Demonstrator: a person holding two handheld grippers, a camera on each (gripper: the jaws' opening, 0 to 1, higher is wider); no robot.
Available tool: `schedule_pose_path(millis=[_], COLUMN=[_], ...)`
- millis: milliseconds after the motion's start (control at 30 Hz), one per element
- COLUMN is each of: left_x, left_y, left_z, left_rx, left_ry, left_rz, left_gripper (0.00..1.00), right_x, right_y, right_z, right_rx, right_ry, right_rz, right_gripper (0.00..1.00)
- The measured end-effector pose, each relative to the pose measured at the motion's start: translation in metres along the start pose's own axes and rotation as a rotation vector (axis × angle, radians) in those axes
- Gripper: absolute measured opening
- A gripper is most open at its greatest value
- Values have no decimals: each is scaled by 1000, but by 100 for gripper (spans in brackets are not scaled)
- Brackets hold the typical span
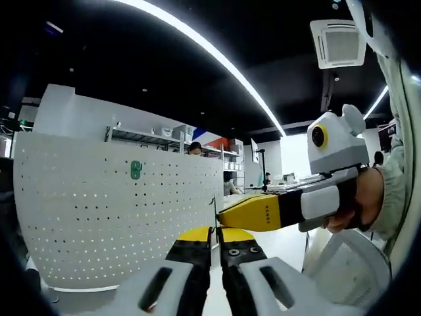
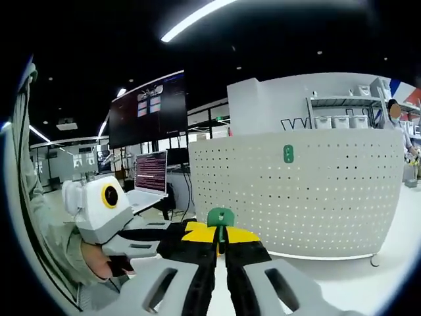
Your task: Insert the hook assembly into the mounting plate slot until the hook locks in place.
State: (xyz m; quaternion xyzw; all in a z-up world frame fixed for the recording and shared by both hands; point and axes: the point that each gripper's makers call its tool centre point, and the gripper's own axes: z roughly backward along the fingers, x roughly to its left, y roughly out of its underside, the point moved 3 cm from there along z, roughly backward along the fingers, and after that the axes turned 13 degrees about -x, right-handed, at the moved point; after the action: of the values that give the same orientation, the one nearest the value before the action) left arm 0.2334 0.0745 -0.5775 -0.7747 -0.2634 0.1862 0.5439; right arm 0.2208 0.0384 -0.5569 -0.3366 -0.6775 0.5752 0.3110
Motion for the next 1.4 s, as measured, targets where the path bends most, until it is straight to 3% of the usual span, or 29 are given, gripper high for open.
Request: schedule_pose_path(millis=[100,800,1400], left_x=[-1,-1,5], left_y=[-2,3,13], left_z=[-1,1,9], left_rx=[-9,28,75], left_ry=[3,-9,-45], left_rz=[-5,-7,-7], left_gripper=[4,6,25], right_x=[0,-5,-13], right_y=[-3,0,-1], right_z=[1,0,1], right_rx=[-9,-14,-19], right_ry=[-1,18,48], right_rz=[32,-14,-26], right_gripper=[1,1,1])
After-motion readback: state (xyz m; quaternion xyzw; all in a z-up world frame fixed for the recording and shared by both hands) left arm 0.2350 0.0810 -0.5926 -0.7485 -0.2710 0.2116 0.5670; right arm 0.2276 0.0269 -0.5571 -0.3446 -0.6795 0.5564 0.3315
